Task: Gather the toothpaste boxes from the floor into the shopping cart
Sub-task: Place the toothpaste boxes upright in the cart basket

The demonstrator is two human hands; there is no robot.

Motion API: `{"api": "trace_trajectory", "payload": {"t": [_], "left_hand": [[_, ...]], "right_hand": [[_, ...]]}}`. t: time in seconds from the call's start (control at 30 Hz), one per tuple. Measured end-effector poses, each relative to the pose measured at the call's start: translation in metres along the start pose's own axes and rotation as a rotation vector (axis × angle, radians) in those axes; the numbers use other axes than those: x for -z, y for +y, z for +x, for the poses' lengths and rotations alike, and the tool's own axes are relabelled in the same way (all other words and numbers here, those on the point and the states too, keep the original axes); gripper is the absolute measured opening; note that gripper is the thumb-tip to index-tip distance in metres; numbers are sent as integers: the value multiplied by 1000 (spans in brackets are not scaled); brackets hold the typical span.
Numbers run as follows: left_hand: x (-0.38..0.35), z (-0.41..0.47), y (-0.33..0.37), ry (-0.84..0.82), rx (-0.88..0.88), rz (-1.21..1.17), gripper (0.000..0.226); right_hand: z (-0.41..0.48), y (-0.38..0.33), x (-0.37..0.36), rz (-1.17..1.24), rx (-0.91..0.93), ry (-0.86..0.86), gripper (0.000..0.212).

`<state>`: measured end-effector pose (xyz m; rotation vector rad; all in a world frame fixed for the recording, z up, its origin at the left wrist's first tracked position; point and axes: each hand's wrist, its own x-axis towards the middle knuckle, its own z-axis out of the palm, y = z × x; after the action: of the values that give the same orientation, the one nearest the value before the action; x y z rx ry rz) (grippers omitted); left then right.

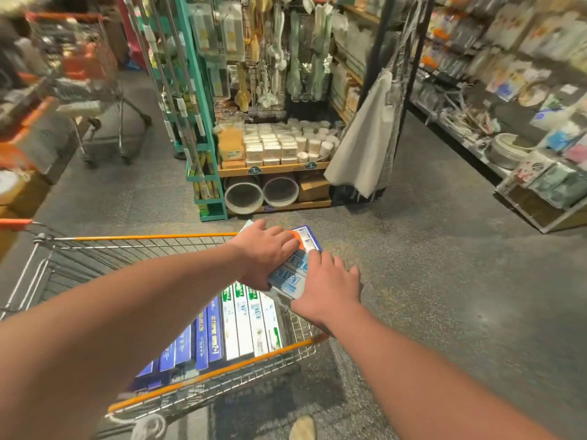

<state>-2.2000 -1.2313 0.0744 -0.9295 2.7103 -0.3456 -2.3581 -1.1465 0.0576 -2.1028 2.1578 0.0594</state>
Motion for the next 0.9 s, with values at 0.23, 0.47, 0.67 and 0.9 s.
{"api": "trace_trajectory", "payload": {"t": [0.23, 0.47, 0.67, 0.9], "left_hand": [[-62, 62, -52, -122, -141, 23, 85], [-128, 113, -81, -105, -429, -28, 65], [-175, 140, -102, 82, -566, -123, 70], [-210, 153, -104, 43, -697, -113, 45]], "right_hand": [[65, -23, -51, 139, -200, -51, 70], [108, -52, -125, 110, -464, 271, 23], [142, -72, -156, 20, -625, 262, 27], [146, -82, -194, -99, -689, 213, 19]]}}
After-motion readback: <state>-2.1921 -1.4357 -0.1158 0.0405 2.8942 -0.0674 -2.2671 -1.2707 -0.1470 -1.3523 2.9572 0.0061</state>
